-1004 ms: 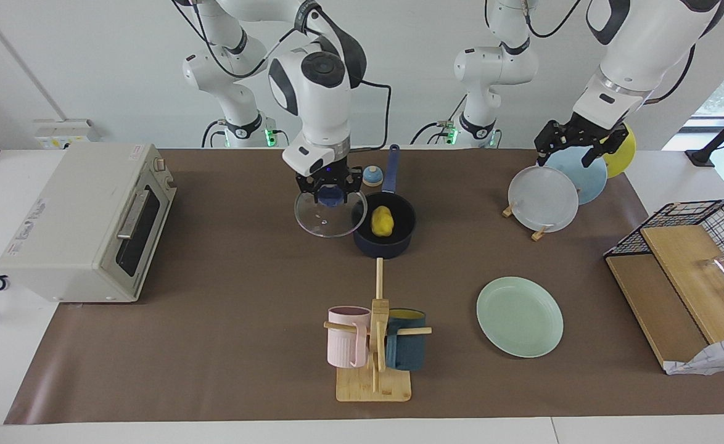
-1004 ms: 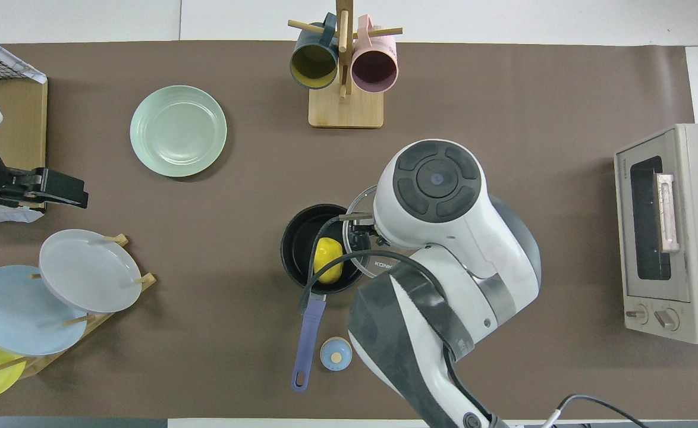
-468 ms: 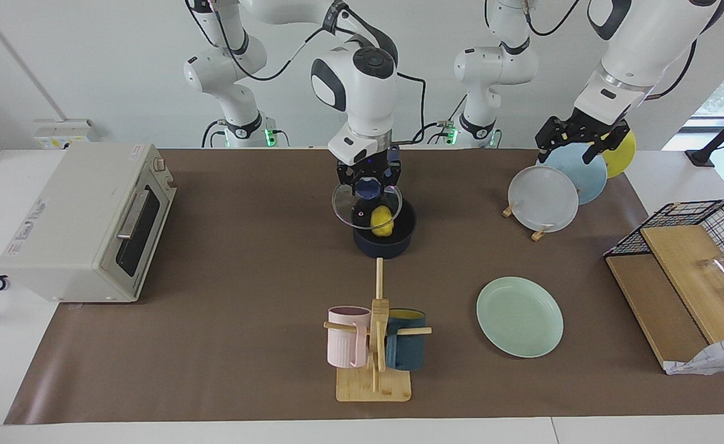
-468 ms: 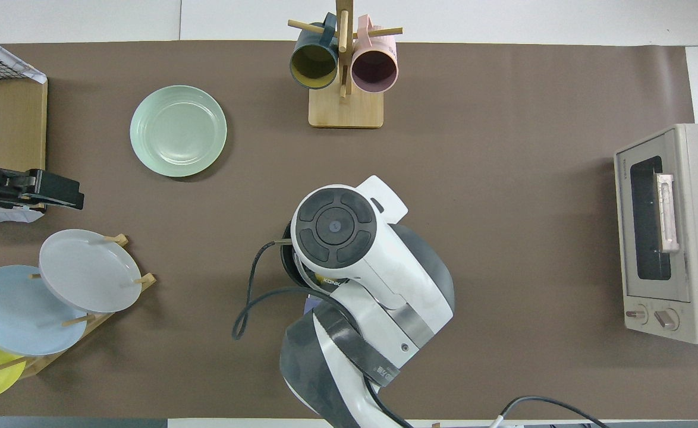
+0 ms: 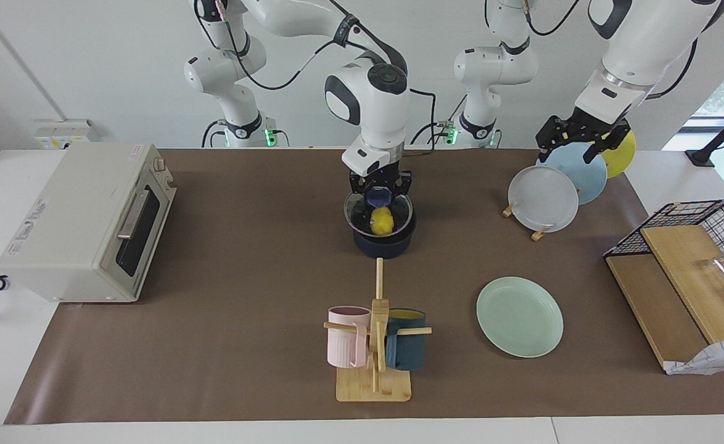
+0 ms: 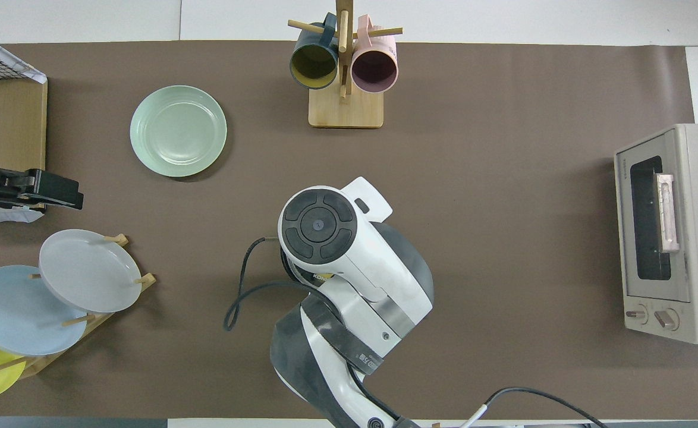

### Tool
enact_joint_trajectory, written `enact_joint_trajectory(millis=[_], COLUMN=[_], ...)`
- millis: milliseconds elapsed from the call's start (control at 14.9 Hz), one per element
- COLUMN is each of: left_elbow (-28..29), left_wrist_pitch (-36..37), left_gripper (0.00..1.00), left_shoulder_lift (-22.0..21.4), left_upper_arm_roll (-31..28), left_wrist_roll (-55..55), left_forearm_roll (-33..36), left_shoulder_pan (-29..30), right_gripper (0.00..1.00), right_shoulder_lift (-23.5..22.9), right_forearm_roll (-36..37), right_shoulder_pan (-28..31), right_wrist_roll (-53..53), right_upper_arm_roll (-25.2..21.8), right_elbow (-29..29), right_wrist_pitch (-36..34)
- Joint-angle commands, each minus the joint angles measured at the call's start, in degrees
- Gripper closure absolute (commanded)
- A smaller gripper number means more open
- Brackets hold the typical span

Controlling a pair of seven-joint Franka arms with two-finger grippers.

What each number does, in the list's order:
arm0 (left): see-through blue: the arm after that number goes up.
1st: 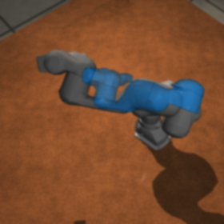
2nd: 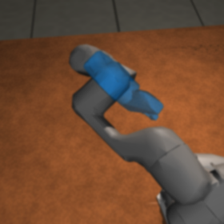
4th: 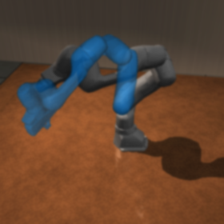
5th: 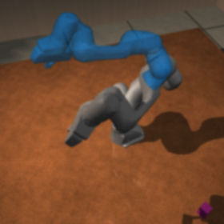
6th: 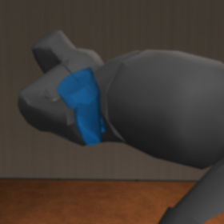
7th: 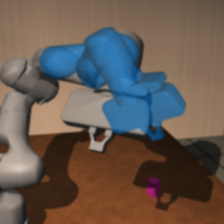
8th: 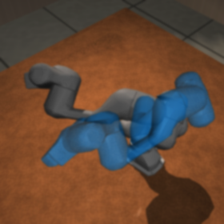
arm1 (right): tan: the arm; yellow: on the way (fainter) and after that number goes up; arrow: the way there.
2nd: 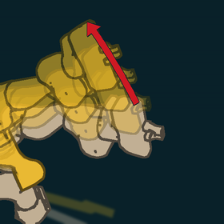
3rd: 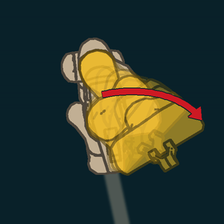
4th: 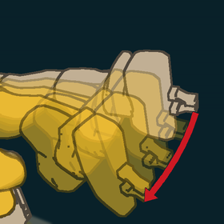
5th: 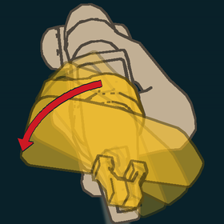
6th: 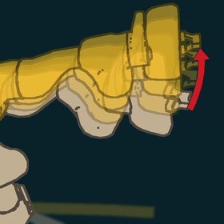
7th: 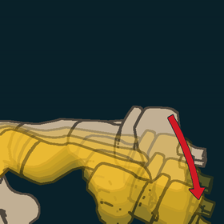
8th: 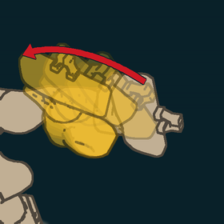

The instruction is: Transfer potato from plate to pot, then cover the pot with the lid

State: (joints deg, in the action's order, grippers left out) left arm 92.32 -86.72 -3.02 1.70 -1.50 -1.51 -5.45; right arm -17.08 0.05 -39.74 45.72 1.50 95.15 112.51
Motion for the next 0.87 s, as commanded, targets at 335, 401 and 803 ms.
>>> enact_joint_trajectory(millis=[335, 401, 803], left_elbow=[-0.03, -0.03, -0.03], left_wrist_pitch=[1.03, 1.03, 1.03], left_gripper=[0.0, 0.0, 0.0], left_shoulder_lift=[-0.76, -0.76, -0.76], left_upper_arm_roll=[0.32, 0.32, 0.32], left_wrist_roll=[0.09, 0.18, 0.18], left_forearm_roll=[-0.43, -0.43, -0.43], left_shoulder_pan=[0.88, 0.88, 0.88], right_gripper=[1.0, 1.0, 1.0], right_shoulder_lift=[-2.6, -2.69, -2.87], right_forearm_roll=[-0.32, -0.14, -0.14], right_shoulder_pan=[-0.69, -0.6, -0.6], right_wrist_roll=[0.77, 0.77, 0.77], right_upper_arm_roll=[0.0, -0.09, 0.0], right_elbow=[-0.76, -0.67, -0.05], right_wrist_pitch=[2.71, 2.45, 3.59])
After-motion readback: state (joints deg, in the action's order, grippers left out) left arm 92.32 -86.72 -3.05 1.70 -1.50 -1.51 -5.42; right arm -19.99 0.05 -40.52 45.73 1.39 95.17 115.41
